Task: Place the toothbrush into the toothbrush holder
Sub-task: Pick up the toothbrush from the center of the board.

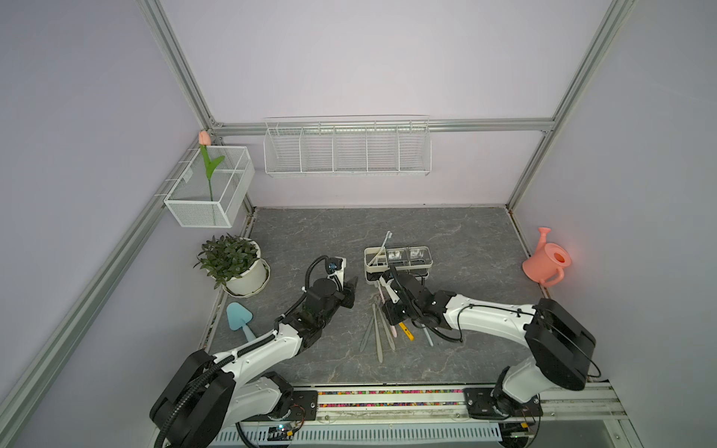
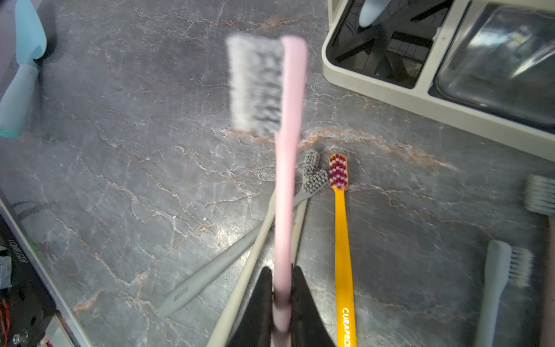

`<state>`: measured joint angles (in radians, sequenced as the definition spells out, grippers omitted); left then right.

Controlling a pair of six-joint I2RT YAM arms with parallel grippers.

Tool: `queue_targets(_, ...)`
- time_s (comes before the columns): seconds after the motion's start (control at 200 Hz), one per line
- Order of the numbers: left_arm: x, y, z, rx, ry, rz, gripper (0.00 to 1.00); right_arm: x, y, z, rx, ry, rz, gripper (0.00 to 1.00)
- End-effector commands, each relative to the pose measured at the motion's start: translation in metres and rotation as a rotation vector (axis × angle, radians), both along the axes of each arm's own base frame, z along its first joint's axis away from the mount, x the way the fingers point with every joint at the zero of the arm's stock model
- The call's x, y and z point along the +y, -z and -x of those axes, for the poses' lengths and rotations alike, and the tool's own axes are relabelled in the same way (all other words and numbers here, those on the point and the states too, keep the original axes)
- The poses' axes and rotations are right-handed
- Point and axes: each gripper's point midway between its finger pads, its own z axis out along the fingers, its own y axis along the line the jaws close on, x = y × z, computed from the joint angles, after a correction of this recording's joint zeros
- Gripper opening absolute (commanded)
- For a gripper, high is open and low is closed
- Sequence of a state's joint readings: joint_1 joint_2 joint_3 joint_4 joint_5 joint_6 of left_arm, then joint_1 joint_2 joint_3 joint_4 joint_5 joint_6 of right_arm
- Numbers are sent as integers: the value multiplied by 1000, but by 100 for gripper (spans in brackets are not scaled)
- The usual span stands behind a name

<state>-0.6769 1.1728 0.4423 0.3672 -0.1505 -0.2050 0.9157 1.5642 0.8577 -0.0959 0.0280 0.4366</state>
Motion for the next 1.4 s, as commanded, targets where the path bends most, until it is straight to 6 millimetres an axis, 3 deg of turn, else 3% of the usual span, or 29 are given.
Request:
queue_targets(0.0, -14, -15, -1, -23, 54, 49, 48, 2, -11, 0, -34, -16, -59, 15)
queue_targets(0.28, -40, -30, 18, -55, 238, 117, 49, -4, -26, -2, -82, -3, -92, 15)
queue_targets(0.47, -54, -35, 29, -63, 343, 160, 50, -8, -25, -2, -91, 1, -81, 16)
queue_targets(0.615, -61, -31, 26, -12, 348, 192, 50, -13, -19, -6, -99, 25, -46, 15)
queue_targets(1.399, -83, -20, 29, 84, 425, 296, 50, 4, -20, -12, -102, -1, -81, 15)
